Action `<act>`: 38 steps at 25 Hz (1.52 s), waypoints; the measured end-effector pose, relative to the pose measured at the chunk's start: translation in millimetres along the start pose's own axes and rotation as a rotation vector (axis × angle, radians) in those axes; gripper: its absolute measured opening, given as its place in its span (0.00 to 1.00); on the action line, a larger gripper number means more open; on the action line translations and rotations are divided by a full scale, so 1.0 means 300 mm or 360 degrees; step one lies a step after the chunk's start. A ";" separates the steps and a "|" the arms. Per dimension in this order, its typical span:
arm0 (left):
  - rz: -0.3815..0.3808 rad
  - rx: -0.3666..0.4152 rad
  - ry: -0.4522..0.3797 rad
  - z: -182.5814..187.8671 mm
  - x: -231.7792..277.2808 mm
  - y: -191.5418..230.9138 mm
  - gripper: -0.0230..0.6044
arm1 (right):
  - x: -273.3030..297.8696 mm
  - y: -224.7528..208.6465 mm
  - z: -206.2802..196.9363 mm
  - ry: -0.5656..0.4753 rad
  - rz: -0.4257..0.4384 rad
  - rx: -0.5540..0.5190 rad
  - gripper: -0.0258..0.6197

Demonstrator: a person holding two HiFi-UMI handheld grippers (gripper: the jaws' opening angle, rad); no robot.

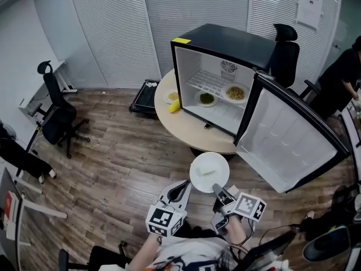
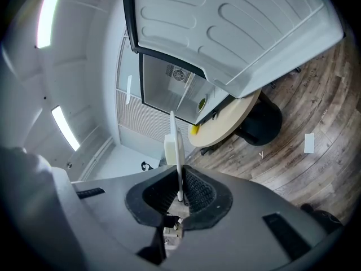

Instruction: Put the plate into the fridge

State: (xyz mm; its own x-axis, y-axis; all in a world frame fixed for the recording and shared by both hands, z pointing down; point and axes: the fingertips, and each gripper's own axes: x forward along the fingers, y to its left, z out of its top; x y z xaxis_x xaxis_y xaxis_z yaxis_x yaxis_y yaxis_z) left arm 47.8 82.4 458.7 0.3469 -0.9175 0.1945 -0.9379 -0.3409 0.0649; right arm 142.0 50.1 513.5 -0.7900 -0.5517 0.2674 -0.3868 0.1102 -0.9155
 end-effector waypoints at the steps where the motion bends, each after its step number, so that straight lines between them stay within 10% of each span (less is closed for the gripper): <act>1: 0.0001 0.0000 0.0001 0.002 0.010 0.004 0.06 | 0.004 -0.004 0.007 0.0000 -0.0002 0.0000 0.08; 38: -0.0306 -0.0023 0.0045 0.085 0.464 0.546 0.06 | 0.570 -0.010 0.236 -0.0154 -0.0306 0.0010 0.08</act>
State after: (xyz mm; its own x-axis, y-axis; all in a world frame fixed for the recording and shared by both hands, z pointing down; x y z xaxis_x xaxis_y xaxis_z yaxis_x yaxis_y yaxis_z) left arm -57.4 -106.4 471.4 0.5198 -0.8294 0.2045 -0.8543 -0.5064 0.1177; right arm 41.9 -103.1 540.6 -0.6526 -0.6390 0.4072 -0.5226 -0.0097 -0.8525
